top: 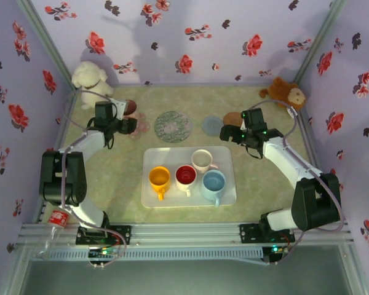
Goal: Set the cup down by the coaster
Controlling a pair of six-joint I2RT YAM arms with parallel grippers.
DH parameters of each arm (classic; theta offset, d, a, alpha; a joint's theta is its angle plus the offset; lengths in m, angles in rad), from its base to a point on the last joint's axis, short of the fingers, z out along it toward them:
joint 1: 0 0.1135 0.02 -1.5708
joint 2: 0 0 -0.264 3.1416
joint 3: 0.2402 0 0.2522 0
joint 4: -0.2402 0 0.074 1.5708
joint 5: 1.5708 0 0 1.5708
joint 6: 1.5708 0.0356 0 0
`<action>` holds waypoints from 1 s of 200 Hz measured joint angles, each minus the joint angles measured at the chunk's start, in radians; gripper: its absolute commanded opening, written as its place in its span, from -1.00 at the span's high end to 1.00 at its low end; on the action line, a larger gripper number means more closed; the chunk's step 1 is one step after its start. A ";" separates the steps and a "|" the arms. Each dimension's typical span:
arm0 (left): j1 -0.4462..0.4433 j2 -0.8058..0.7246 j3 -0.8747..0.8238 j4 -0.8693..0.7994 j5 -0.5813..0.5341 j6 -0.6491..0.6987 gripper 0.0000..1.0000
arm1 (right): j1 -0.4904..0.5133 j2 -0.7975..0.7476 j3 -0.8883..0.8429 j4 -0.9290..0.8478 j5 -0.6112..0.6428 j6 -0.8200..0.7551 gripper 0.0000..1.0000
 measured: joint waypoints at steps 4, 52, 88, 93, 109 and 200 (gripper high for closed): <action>0.000 -0.006 0.003 -0.008 0.000 0.003 -0.83 | 0.000 0.000 0.006 -0.005 -0.001 -0.003 -0.98; -0.001 -0.180 0.016 -0.089 0.018 -0.015 -0.99 | 0.000 0.000 0.064 -0.084 -0.039 -0.077 -0.98; -0.037 -0.340 0.044 -0.227 0.026 -0.031 -0.99 | 0.003 -0.004 0.069 -0.132 -0.051 -0.109 -0.98; -0.047 -0.362 0.045 -0.251 0.026 -0.039 -0.99 | 0.003 -0.004 0.069 -0.134 -0.052 -0.110 -0.98; -0.088 -0.432 0.045 -0.336 0.018 -0.076 -0.99 | 0.003 -0.004 0.069 -0.135 -0.052 -0.110 -0.98; -0.269 -0.778 -0.011 -0.769 0.026 -0.405 -0.97 | 0.012 -0.004 0.069 -0.120 -0.087 -0.106 -0.98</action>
